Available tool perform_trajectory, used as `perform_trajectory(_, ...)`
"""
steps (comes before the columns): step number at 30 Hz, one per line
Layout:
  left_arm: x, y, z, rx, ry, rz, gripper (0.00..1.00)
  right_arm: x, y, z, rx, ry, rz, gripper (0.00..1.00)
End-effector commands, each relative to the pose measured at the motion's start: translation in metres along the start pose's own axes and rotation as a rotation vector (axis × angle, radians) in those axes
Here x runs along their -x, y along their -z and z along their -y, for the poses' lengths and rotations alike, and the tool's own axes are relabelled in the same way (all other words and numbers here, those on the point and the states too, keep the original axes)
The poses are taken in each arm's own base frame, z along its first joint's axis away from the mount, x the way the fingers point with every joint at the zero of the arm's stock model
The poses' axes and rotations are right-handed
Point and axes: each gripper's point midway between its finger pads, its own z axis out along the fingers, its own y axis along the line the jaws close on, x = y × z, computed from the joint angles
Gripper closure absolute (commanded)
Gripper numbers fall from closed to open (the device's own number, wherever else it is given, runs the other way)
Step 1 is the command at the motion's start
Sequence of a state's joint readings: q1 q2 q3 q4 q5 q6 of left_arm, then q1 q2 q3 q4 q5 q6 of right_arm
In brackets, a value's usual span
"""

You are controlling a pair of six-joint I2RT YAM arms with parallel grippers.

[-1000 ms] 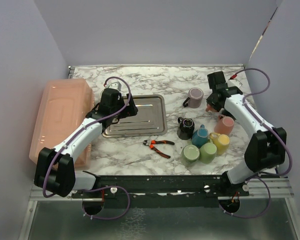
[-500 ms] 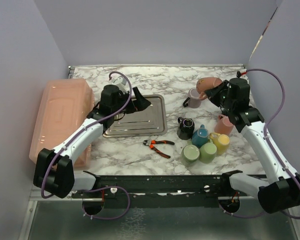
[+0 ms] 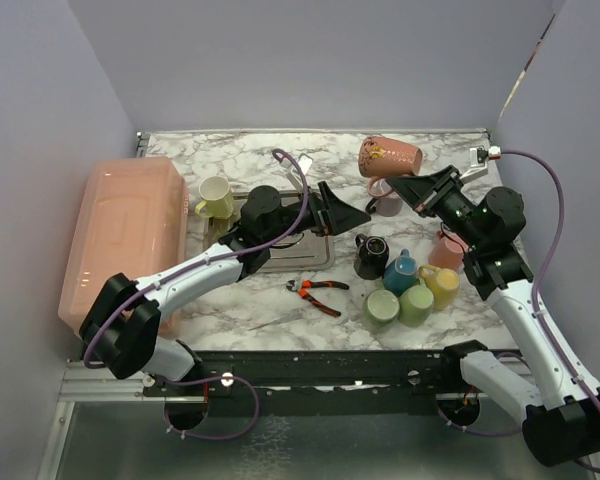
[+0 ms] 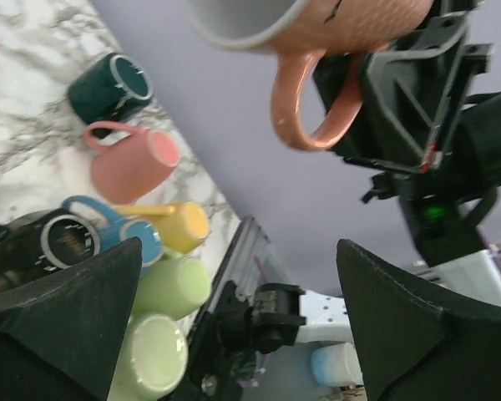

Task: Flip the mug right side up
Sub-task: Turn over the cup at the center of the board.

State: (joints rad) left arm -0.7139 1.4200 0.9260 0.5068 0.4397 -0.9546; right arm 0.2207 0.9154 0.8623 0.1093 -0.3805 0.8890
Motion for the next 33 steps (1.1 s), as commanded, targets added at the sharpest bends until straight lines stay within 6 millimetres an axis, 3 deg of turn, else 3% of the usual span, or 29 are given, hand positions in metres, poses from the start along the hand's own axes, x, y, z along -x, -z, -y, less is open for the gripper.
perform_trajectory(1,0.025,0.002,0.063,-0.192,0.013,0.105,0.01,0.01,0.022,-0.068,0.298,-0.014,0.028,0.99)
perform_trajectory(6,0.024,0.003,0.088,-0.264,0.052,0.127,0.03,0.004,0.037,-0.086,0.404,-0.063,0.008,0.99)
perform_trajectory(15,0.038,0.011,0.109,-0.345,0.166,0.203,0.27,-0.003,0.051,-0.101,0.473,-0.103,-0.037,1.0)
perform_trajectory(19,0.036,0.015,0.121,-0.393,0.221,0.216,0.32,-0.011,0.052,-0.097,0.468,-0.121,-0.077,1.0)
perform_trajectory(31,0.031,0.003,0.114,-0.389,0.16,0.228,0.62,-0.025,0.048,-0.087,0.426,-0.153,-0.157,1.0)
perform_trajectory(33,0.029,0.001,0.112,-0.39,0.14,0.222,0.72,-0.027,0.047,-0.085,0.421,-0.158,-0.172,0.99)
